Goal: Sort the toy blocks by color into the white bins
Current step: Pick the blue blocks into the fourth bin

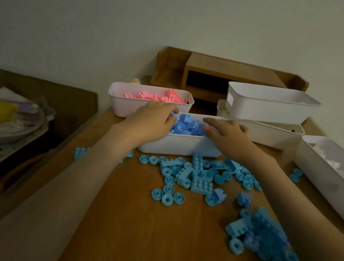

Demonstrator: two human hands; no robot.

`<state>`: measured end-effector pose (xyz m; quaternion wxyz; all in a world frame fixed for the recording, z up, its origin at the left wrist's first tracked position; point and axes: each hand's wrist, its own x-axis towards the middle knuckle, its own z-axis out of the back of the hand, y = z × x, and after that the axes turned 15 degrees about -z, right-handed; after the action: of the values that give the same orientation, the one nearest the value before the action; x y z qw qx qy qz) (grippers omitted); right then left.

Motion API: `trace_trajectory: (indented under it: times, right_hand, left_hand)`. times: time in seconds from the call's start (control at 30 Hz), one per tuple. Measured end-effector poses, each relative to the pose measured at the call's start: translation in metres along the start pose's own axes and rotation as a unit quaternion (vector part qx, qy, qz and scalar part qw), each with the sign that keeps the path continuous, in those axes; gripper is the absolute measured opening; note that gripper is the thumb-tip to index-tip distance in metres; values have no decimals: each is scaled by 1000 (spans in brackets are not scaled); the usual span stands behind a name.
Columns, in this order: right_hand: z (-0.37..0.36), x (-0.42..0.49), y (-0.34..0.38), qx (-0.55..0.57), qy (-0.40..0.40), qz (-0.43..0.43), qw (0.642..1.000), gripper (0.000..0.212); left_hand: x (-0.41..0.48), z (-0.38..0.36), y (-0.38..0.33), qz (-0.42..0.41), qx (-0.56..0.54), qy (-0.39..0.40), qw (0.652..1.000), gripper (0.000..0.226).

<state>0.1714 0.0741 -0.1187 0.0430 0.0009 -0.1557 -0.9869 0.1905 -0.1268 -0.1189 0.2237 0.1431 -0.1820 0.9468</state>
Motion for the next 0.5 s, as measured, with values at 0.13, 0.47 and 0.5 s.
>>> trace_trajectory:
  times: [0.13, 0.47, 0.5]
  right_hand:
    - [11, -24, -16, 48, -30, 93, 994, 43]
    - [2, -93, -87, -2, 103, 79, 992, 12]
    - [0, -96, -88, 4, 105, 82, 991, 9]
  left_hand:
    - [-21, 1, -36, -17, 55, -41, 998, 33]
    - [-75, -41, -128, -186, -11, 38, 982, 36]
    - [-76, -47, -128, -200, -8, 18, 980, 35]
